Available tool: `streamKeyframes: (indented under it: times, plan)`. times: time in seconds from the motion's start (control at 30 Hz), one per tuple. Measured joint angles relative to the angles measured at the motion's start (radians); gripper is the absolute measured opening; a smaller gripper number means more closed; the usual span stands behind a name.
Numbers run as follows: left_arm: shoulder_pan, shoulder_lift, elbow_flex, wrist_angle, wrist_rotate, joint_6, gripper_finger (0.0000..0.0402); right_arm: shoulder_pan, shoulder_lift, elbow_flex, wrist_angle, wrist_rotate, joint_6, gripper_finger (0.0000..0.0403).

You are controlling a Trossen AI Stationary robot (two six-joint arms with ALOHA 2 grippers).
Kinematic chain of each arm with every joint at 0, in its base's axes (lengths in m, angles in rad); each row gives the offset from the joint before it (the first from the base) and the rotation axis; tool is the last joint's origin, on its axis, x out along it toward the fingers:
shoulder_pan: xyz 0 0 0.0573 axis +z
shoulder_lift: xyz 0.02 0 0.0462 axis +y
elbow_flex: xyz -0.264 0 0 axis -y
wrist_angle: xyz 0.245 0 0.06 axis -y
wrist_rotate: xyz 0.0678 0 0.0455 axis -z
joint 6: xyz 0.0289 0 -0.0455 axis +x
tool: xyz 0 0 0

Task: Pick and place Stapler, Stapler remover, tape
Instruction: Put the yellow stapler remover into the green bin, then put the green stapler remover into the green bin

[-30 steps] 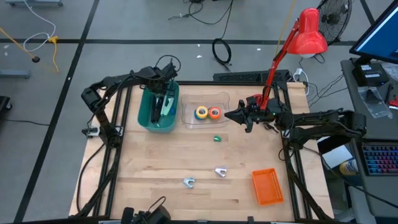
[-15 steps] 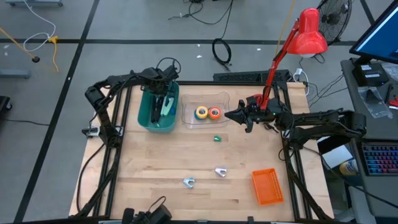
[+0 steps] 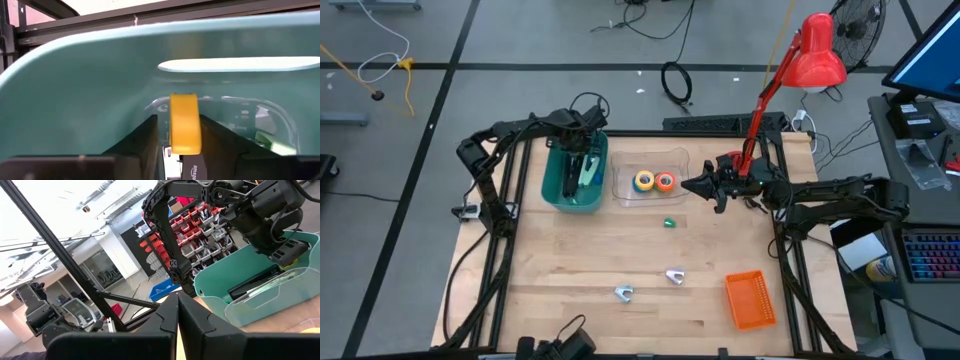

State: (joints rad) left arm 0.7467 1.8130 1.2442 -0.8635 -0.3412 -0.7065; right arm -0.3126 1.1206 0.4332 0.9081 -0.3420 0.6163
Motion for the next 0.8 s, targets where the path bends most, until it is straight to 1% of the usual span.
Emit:
streamKeyframes:
  times: [0.17,0.3,0.43,0.67,0.8]
  plan:
    - [0.000,0.000,0.000,-0.002,0.001,0.025,0.0184,0.000,0.000,0.000,0.000,0.000,0.000,0.0004]
    - [0.001,0.000,0.000,-0.004,0.001,0.016,0.0205,0.000,0.000,0.000,0.000,0.000,0.000,0.0004]
    - [0.001,0.000,0.000,-0.004,0.016,0.016,0.0208,0.000,0.000,0.000,0.000,0.000,0.001,0.0004]
    - [0.001,-0.001,0.000,-0.004,0.026,0.066,0.0204,0.000,0.000,0.000,0.000,0.000,0.001,0.0004]
    - [-0.004,-0.045,0.000,-0.007,0.014,0.066,0.0203,0.000,0.000,0.000,0.000,-0.001,0.001,0.0004]
